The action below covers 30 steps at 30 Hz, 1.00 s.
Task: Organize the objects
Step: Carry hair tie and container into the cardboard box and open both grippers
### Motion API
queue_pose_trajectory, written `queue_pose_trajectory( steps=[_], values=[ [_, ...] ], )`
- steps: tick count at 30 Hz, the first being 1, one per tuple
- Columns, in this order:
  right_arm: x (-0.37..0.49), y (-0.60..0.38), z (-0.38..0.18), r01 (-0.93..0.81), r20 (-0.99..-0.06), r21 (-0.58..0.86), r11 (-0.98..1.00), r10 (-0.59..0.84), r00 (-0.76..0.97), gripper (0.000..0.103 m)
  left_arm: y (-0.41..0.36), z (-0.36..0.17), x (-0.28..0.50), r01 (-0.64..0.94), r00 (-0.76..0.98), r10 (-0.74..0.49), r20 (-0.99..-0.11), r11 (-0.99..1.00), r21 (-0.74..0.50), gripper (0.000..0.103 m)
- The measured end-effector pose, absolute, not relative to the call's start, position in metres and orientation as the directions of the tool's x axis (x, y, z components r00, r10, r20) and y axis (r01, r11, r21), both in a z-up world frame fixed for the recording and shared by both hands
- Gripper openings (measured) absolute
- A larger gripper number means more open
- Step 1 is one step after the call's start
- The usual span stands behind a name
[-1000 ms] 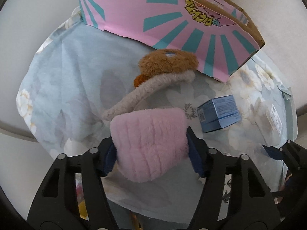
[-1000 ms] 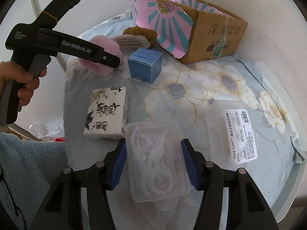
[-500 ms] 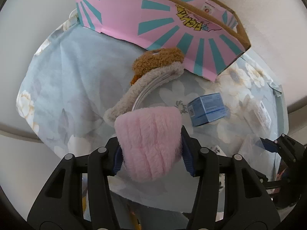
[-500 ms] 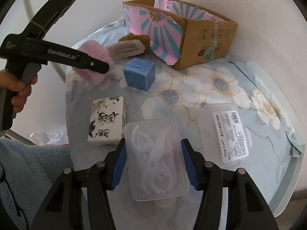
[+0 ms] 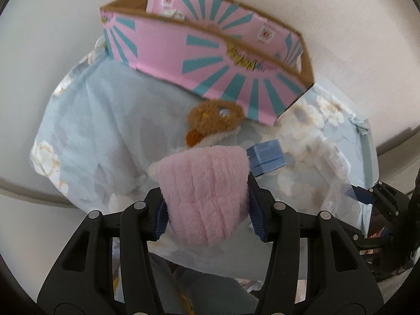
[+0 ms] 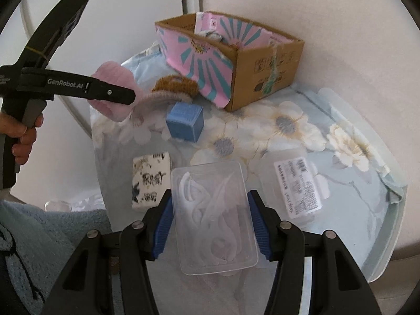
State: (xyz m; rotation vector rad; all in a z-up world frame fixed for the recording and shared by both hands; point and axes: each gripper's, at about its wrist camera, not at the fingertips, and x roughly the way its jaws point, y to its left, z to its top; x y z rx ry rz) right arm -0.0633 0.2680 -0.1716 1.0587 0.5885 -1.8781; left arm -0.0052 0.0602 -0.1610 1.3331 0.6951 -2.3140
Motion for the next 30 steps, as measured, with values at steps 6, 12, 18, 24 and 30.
queue_pose_trajectory(
  steps=[6, 12, 18, 24, 30],
  values=[
    [-0.066, 0.265, -0.140, 0.830, -0.838, 0.015, -0.558, -0.459, -0.294, 0.051, 0.053, -0.127, -0.007, 0.504, -0.531, -0.096, -0.842, -0.835, -0.223, 0.047],
    [-0.080, 0.258, -0.109, 0.775, -0.828, 0.048, -0.630, -0.460, -0.322, 0.051, 0.042, -0.099, -0.017, 0.446, -0.567, -0.101, -0.818, -0.872, -0.202, 0.047],
    [-0.095, 0.242, -0.072, 0.721, -0.807, 0.047, -0.692, -0.452, -0.381, 0.051, 0.022, -0.069, -0.032, 0.394, -0.609, -0.092, -0.788, -0.897, -0.200, 0.047],
    [-0.118, 0.215, -0.040, 0.679, -0.780, 0.046, -0.732, -0.451, -0.434, 0.051, -0.007, -0.045, -0.053, 0.351, -0.633, -0.083, -0.770, -0.917, -0.190, 0.047],
    [-0.143, 0.181, -0.022, 0.634, -0.763, 0.052, -0.772, -0.440, -0.474, 0.051, -0.042, -0.032, -0.079, 0.320, -0.645, -0.082, -0.760, -0.932, -0.170, 0.047]
  ],
)
